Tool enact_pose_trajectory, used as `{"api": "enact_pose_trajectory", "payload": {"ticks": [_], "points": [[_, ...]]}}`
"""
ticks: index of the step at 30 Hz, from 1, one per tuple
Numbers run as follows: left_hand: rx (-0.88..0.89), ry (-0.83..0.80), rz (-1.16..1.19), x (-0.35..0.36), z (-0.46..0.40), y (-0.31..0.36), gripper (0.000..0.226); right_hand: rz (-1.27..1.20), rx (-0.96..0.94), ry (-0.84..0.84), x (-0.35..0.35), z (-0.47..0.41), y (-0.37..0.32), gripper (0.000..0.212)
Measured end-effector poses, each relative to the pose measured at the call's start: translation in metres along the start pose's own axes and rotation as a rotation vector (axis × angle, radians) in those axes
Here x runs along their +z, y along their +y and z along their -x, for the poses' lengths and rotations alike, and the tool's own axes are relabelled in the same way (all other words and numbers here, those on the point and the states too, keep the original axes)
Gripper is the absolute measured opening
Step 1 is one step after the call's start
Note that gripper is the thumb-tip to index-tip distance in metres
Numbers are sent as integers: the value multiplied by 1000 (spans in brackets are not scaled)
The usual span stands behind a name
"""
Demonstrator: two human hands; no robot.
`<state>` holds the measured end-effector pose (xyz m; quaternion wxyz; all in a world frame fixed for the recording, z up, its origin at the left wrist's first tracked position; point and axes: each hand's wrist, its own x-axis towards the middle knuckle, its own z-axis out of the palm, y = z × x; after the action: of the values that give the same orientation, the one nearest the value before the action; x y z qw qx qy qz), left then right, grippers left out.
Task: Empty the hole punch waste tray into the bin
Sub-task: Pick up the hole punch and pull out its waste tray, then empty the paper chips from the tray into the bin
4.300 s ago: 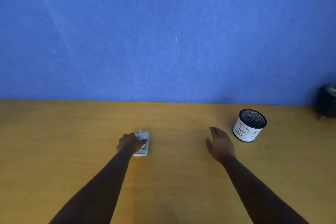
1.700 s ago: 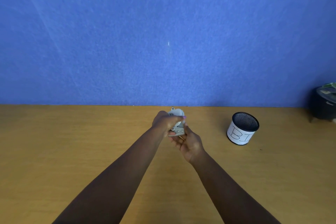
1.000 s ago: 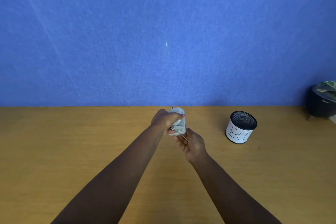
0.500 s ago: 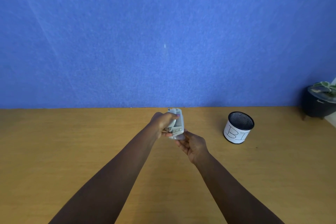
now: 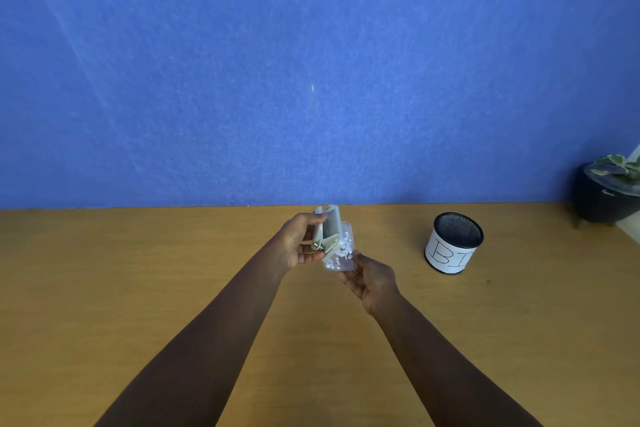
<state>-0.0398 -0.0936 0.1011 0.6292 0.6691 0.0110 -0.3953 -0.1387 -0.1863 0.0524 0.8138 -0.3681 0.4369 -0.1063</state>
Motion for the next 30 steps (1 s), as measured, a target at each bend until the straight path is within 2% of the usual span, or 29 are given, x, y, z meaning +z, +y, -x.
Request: {"api": "enact_pose_trajectory", "payload": {"ticks": [5,9,15,19,24,30], "points": [[-7,-4,106,-9,0,0,20,-8,-3,17,-3,-3,1,13],[36,102,81,-24,-8,-4,19,-25,-14,42,-7,-5,0,12],[23,360,-204,-50,-30,-25,45,-21,-18,57,-10,-8,-1,8],[-29,463,-403,-68,-43,-46,50,-18,-19,45,-10,-9,-1,7],[-55,500,-487,-80,-48,-66,56,-8,-26,38,-10,-11,-1,7],[-111,461,-508,-84,-50,-76,60,-6,-33,34,-11,-13,-1,16]]}}
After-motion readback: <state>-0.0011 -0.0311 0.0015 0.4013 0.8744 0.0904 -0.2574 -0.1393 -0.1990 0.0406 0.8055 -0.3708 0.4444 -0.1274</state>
